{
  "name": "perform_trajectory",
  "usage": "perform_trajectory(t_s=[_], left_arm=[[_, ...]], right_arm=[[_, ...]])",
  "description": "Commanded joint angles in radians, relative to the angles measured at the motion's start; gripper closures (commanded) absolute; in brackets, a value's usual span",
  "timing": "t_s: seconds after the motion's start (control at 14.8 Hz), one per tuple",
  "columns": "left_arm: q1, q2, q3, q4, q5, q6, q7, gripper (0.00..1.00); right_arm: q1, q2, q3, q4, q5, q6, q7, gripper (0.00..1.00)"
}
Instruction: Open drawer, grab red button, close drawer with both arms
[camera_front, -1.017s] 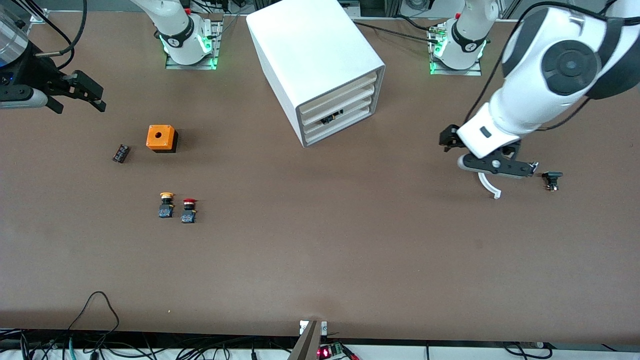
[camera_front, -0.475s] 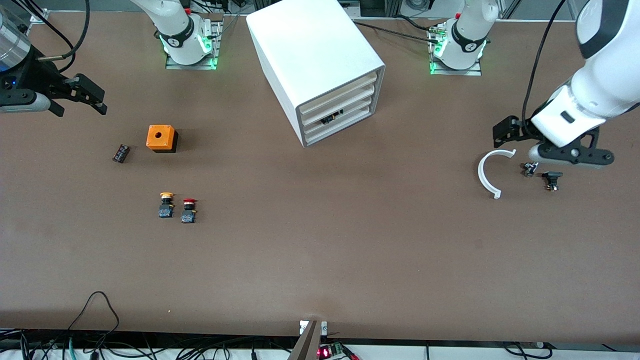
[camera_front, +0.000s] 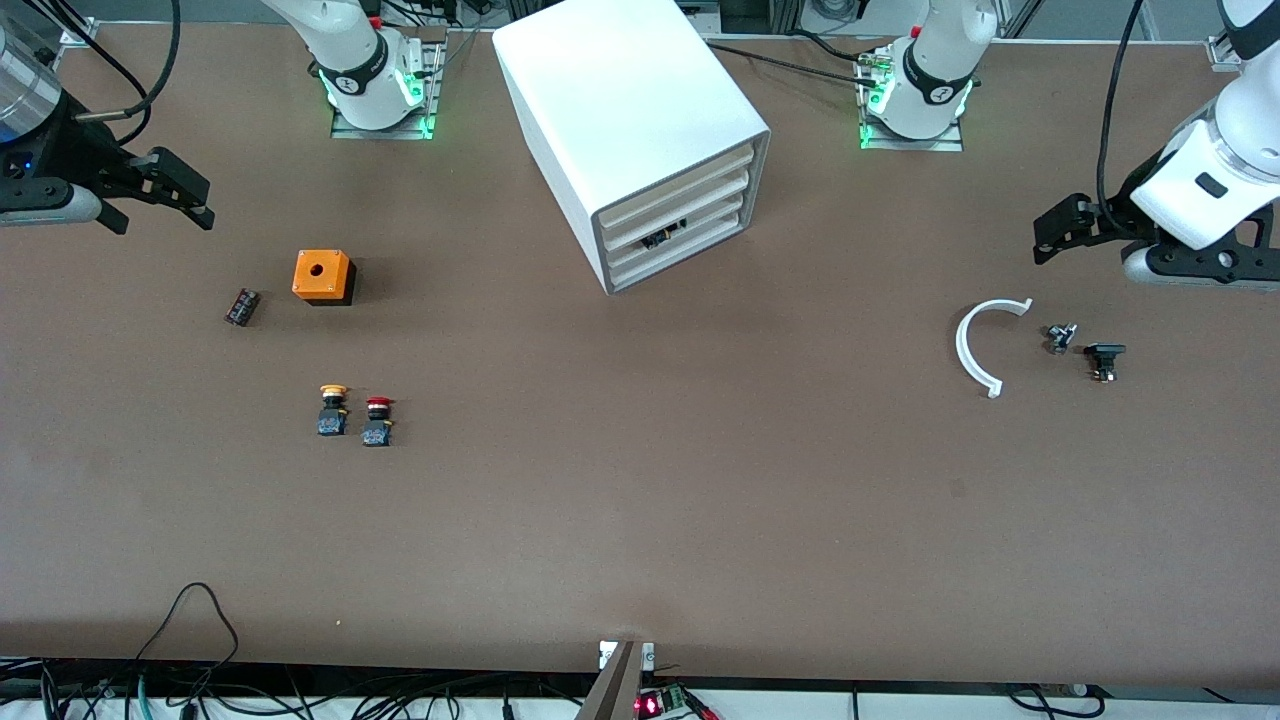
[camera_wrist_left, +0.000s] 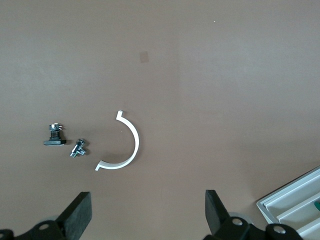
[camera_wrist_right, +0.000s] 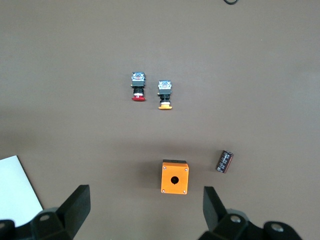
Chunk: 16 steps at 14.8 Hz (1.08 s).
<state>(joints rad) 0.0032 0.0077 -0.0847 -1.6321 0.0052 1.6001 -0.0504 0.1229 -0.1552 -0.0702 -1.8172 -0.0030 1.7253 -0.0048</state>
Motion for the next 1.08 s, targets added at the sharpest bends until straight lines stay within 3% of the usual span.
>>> perform_trajectory(t_s=[0.0, 1.02], left_arm=[[-0.009, -0.017, -0.009, -0.015, 0.055, 0.015, 0.02, 0.0], [-0.009, -0.015, -0.014, -0.006, 0.052, 0.012, 0.021, 0.0]], right_arm=[[0.001, 0.006, 0.001, 0.021, -0.005, -0.007, -0.007, 0.0], [0.001, 0.032, 0.001, 0.058, -0.008, -0.012, -0.012, 0.0]])
